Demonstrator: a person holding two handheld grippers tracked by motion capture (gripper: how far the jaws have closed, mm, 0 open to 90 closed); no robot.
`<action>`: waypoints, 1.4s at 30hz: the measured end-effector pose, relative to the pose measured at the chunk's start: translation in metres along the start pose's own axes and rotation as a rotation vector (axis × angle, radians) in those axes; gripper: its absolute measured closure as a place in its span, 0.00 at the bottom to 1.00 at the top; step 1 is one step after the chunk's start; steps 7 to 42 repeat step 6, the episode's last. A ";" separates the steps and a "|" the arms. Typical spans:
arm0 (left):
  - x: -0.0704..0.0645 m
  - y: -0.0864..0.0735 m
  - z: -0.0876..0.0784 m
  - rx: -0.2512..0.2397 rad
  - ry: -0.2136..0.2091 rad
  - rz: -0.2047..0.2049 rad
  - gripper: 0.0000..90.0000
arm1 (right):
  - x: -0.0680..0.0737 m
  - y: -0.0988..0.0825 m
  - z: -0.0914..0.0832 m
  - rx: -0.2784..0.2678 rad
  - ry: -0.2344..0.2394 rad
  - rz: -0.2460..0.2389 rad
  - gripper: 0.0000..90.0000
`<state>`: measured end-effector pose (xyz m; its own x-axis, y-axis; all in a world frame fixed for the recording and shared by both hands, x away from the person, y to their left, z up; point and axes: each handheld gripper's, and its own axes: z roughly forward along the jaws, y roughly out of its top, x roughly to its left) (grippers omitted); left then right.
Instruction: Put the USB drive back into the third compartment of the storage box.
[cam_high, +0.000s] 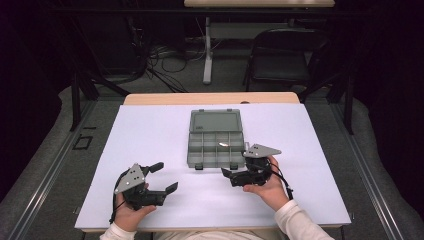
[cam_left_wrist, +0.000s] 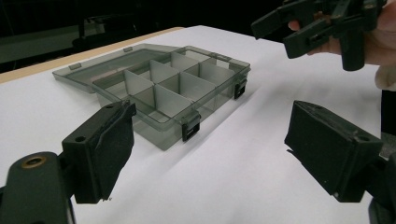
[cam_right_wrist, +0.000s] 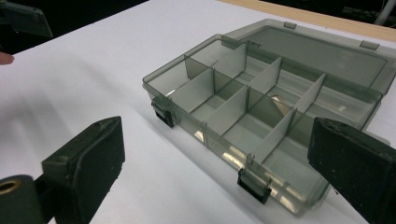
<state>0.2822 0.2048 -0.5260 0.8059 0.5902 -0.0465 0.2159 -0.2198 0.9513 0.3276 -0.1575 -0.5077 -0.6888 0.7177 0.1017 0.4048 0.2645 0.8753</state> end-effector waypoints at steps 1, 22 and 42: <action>0.000 0.000 0.000 0.000 0.001 0.000 0.17 | 0.000 -0.002 -0.002 0.005 0.000 0.001 0.04; 0.000 0.000 -0.001 -0.003 0.006 0.000 0.17 | 0.002 -0.010 -0.013 -0.011 -0.006 -0.001 0.03; 0.000 0.000 -0.001 -0.003 0.006 0.000 0.17 | 0.002 -0.010 -0.013 -0.011 -0.006 -0.001 0.03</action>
